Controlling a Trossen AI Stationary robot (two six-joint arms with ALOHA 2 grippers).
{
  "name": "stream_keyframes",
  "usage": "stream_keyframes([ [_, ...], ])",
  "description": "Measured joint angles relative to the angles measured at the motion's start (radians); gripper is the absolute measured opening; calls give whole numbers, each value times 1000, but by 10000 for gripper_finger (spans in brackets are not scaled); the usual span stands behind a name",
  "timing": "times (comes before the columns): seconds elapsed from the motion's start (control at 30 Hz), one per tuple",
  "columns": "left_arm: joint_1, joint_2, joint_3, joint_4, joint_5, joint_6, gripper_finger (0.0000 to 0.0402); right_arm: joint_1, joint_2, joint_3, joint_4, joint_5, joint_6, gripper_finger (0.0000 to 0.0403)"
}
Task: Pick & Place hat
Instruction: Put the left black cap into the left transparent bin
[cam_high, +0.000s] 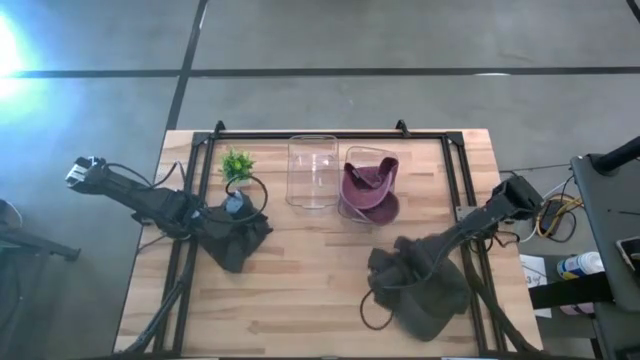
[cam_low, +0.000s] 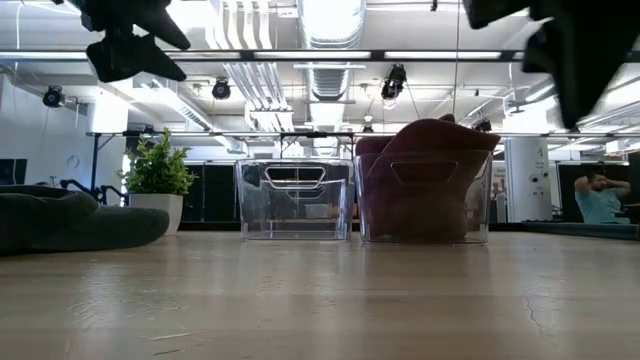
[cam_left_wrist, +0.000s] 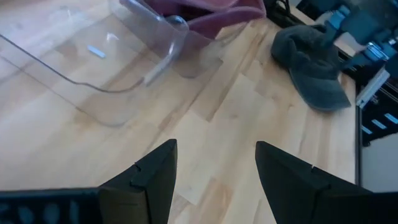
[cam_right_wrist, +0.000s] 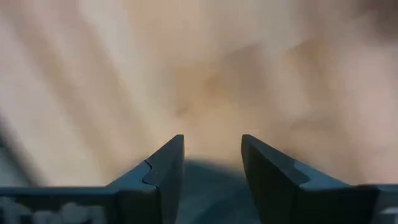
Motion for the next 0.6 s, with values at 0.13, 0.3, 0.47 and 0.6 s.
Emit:
stream_keyframes([
  [0.13,-4,0,-32,40,38,-8,211,45,37,0,91,-132,129,152],
  [0.3,-23,-1,-82,116,101,-12,211,117,103,28,118,-181,304,143],
  [0.47,-61,0,-134,196,122,-15,211,175,186,108,117,-265,465,137],
  [0.6,-84,0,-157,226,134,-16,211,201,251,213,112,-290,582,137],
])
